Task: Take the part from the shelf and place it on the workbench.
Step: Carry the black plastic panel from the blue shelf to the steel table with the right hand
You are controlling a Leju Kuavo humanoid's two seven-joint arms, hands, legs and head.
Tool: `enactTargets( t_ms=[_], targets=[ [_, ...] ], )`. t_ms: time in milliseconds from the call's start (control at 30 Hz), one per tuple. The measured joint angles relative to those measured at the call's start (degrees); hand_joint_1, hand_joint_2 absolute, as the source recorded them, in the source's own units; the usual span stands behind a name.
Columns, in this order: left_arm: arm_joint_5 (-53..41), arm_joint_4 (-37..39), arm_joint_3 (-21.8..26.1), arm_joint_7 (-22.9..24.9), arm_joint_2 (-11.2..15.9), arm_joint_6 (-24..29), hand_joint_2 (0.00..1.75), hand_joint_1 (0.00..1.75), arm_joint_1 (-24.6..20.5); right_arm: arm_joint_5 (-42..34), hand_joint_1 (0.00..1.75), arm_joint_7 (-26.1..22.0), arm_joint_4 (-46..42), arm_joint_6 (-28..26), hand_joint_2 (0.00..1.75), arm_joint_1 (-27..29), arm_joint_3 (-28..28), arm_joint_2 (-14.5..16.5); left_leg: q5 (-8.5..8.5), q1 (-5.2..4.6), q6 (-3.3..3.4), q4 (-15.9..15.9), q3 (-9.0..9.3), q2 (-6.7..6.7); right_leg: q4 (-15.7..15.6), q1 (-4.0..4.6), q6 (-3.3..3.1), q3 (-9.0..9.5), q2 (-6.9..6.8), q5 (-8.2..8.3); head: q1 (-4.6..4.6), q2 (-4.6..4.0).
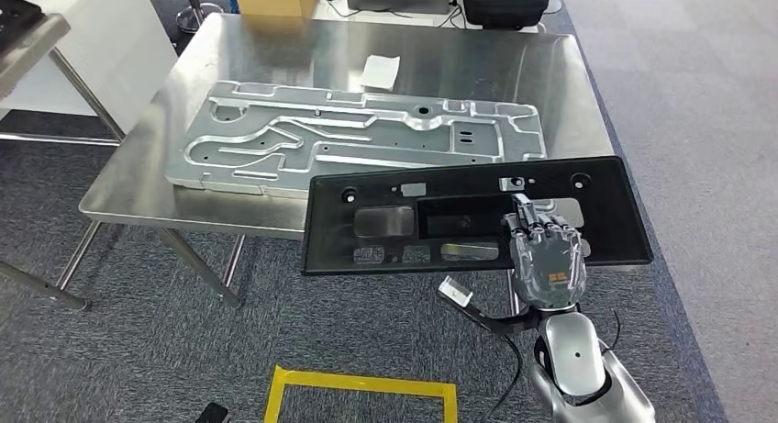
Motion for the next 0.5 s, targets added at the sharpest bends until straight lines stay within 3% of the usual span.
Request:
enactTargets(
  t_ms=[67, 100, 133, 233, 267, 300, 400, 433, 500],
  targets=[
    [-0.2, 0.0, -0.1, 0.1, 0.0, 0.0, 0.00, 0.00, 0.0, 0.0, 1.75, -0.7, 0.7, 0.4, 1.75, -0.1, -0.7, 0.6, -1.02, 0.01, 0.00, 0.0, 0.98, -0.07, 5.5, -0.43, 0.53, -4.79, -0.04, -2.41, 0.04, 0.01],
    [-0.3, 0.0, -0.2, 0.1, 0.0, -0.1, 0.00, 0.00, 0.0, 0.0, 1.75, -1.3, 1.3, 0.7, 1.75, -0.2, -1.1, 0.9, -1.60, 0.03, -0.08, 0.0, 1.68, -0.13, 6.2, -0.62, 0.68, -6.27, -0.06, -2.49, 0.04, 0.01],
    [-0.5, 0.0, -0.3, 0.2, 0.0, -0.1, 0.00, 0.00, 0.0, 0.0, 1.75, -2.1, 2.1, 1.0, 1.75, -0.5, -1.5, 1.4, -2.23, 0.06, -0.22, 0.0, 2.53, -0.19, 4.9, -0.76, 0.74, -6.82, -0.09, -1.24, 0.05, 0.02],
    [-1.1, 0.0, -0.9, 0.5, 0.0, -0.5, 0.00, 0.00, -0.2, 0.0, 1.75, -5.1, 5.4, 2.6, 1.75, -2.6, -3.1, 3.3, -4.29, 0.11, -1.00, -0.1, 5.11, -0.29, -5.1, -0.71, 0.37, -5.29, -0.32, 7.33, 0.09, 0.01],
    [-1.2, 0.0, -1.0, 0.6, 0.0, -0.6, 0.00, 0.00, -0.5, 0.0, 1.75, -5.7, 6.7, 3.2, 1.75, -3.6, -3.6, 4.0, -4.85, 0.08, -1.38, -0.2, 5.61, -0.30, -7.3, -0.52, -0.01, -4.83, -0.37, 9.03, 0.09, 0.01],
    [-1.3, 0.0, -1.2, 0.7, 0.0, -0.7, 0.00, 0.00, -0.7, 0.0, 1.75, -6.1, 8.0, 3.8, 1.75, -4.6, -3.9, 4.8, -5.18, 0.04, -1.77, -0.3, 6.09, -0.29, -8.4, -0.33, -0.48, -4.63, -0.35, 9.73, 0.13, 0.01],
    [-1.8, 0.0, -1.7, 0.9, 0.0, -1.1, 0.00, 0.00, -1.2, 0.0, 1.75, -6.6, 11.9, 5.0, 1.75, -8.0, -4.1, 7.2, -5.21, 0.05, -2.83, 0.5, 6.75, -0.11, -9.1, -0.34, -1.97, -3.22, -0.05, 8.96, 0.06, 0.01],
    [-1.9, 0.0, -1.9, 1.0, 0.0, -1.1, 0.00, 0.00, -1.4, 0.0, 1.75, -6.6, 13.1, 5.2, 1.75, -9.0, -4.1, 7.9, -5.17, 0.10, -3.07, 2.2, 6.01, -0.03, -9.3, -0.40, -2.41, -2.44, -0.04, 8.67, -0.10, 0.01],
    [-2.0, 0.0, -2.2, 1.1, -0.1, -1.2, 0.00, 0.00, -1.7, 0.0, 1.75, -6.6, 14.9, 5.4, 1.75, -10.4, -4.1, 9.1, -6.24, 0.22, -3.46, 8.6, 2.30, 0.07, -9.7, -0.29, -3.06, -1.05, -0.07, 7.84, -0.33, 0.01]
  ],
)
